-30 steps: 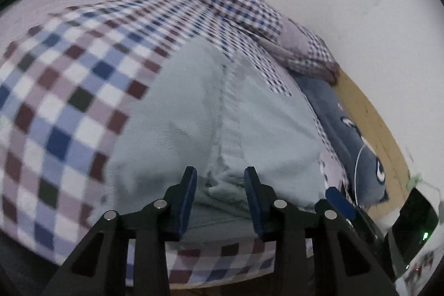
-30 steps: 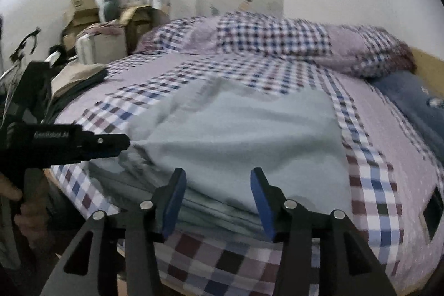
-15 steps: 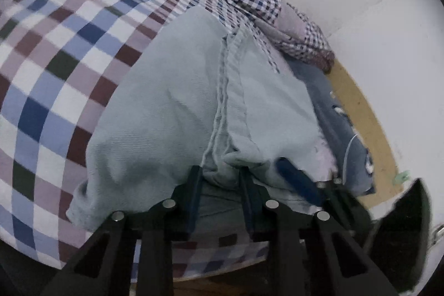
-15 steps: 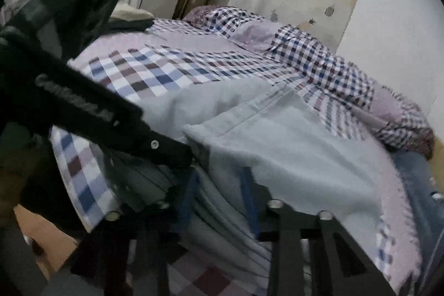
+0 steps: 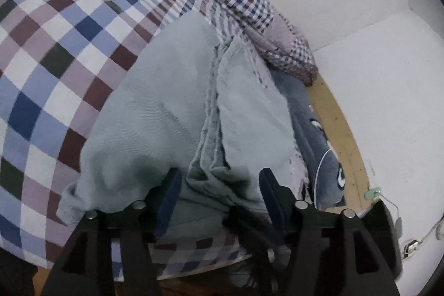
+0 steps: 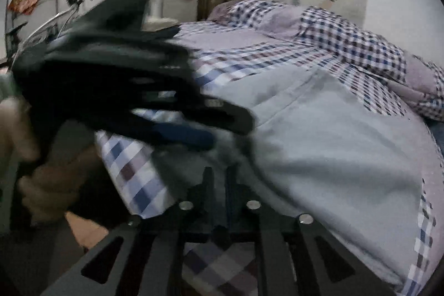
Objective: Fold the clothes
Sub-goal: 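Withdraw both grippers from the folded pants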
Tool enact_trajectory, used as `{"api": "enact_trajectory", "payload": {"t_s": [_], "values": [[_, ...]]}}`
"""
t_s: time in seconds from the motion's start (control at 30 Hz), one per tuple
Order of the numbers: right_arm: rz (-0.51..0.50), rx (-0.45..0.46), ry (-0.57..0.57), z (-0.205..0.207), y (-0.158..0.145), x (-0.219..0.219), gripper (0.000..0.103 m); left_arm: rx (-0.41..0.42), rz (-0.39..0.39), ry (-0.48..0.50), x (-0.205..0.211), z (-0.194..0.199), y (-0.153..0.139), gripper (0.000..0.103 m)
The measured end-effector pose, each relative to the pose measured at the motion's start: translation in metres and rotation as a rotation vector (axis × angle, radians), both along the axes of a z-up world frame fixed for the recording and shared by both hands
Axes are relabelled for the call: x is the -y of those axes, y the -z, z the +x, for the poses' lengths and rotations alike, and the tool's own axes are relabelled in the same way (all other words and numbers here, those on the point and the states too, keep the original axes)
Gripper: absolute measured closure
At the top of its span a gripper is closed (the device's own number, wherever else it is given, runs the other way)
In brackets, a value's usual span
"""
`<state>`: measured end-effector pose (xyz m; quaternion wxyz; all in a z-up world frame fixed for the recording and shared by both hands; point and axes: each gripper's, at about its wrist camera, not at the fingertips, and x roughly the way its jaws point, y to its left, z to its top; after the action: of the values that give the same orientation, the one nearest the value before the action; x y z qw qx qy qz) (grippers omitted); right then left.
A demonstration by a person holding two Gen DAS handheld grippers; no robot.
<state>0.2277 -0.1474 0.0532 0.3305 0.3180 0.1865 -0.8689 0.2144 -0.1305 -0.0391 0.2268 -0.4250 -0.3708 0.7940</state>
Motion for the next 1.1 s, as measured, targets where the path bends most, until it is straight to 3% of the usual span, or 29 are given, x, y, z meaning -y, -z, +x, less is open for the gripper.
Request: {"api": "enact_trajectory", "payload": {"t_s": [0.1,0.17,0.33,0.4,0.47,0.6,0.67,0.87,1.1], "values": [[0.031,-0.04,-0.001,0.011,-0.003,-0.006,0.064,-0.003,-0.041,0.006,-0.004,-0.003,0.001,0.045],[0.031,-0.069,0.047,0.012,-0.009,-0.02,0.06,0.0,-0.065,0.005,-0.002,-0.002,0.0,0.054],[-0.02,-0.086,0.243,0.013,-0.018,-0.082,0.049,-0.082,-0.112,-0.09,0.027,0.014,-0.033,0.057],[-0.053,-0.07,0.318,0.008,-0.02,-0.106,0.047,-0.126,-0.116,-0.152,0.052,0.023,-0.048,0.046],[-0.1,-0.058,0.393,0.004,-0.024,-0.129,0.045,-0.159,-0.127,-0.212,0.073,0.027,-0.059,0.025],[-0.23,-0.028,0.481,-0.005,-0.036,-0.166,0.033,-0.139,-0.108,-0.253,0.108,0.017,-0.063,0.021],[-0.289,-0.009,0.493,-0.01,-0.041,-0.177,0.028,-0.109,-0.121,-0.234,0.108,0.008,-0.057,0.02],[-0.427,0.12,0.467,-0.024,-0.036,-0.189,0.025,-0.087,-0.15,-0.183,0.097,-0.006,-0.043,0.02],[-0.551,0.224,0.437,-0.042,-0.031,-0.202,0.015,-0.094,-0.186,-0.006,0.055,-0.037,-0.029,0.02]]}}
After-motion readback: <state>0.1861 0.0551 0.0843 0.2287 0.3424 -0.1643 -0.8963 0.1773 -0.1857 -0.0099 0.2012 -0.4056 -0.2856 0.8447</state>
